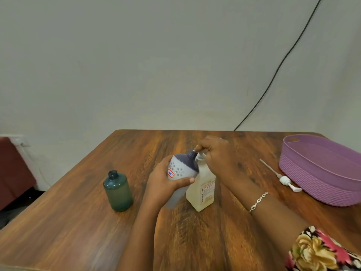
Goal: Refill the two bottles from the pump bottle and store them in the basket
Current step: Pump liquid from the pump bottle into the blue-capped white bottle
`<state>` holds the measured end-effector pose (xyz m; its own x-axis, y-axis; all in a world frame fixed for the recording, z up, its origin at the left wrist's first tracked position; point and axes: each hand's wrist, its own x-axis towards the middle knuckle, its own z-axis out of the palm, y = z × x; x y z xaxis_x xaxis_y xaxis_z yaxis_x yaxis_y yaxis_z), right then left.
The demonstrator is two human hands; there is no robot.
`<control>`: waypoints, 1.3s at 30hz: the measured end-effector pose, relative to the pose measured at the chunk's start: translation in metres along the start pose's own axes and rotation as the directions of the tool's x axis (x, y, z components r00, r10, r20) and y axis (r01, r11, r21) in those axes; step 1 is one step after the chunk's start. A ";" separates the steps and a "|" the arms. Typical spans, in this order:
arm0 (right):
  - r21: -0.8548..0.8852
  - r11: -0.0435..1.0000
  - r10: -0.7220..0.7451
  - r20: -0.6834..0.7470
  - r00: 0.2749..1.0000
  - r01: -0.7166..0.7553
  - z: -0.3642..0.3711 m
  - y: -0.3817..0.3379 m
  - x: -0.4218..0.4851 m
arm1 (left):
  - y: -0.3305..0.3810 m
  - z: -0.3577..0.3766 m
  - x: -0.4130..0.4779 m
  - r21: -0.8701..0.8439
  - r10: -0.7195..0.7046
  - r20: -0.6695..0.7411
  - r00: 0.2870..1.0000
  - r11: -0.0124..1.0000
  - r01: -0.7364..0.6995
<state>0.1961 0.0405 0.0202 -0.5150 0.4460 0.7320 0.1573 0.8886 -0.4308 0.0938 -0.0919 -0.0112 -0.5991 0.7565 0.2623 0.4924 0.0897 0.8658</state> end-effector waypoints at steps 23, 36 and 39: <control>0.019 0.970 0.238 0.096 0.966 -0.241 -0.015 -0.015 0.020 | 0.003 -0.003 0.006 0.078 0.004 -0.021 1.000 0.997 -0.002; 0.043 0.978 0.203 0.053 0.978 -0.206 -0.009 -0.010 0.017 | 0.000 -0.005 0.002 0.076 0.004 -0.026 1.000 0.997 -0.002; -0.019 0.985 0.171 0.012 0.985 -0.171 -0.001 -0.008 0.010 | -0.001 -0.005 0.000 0.088 -0.010 -0.026 1.000 0.996 0.012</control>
<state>0.1910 0.0374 0.0316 -0.4905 0.5903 0.6410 0.2594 0.8012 -0.5393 0.0898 -0.0950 -0.0102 -0.6204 0.7383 0.2646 0.5384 0.1556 0.8282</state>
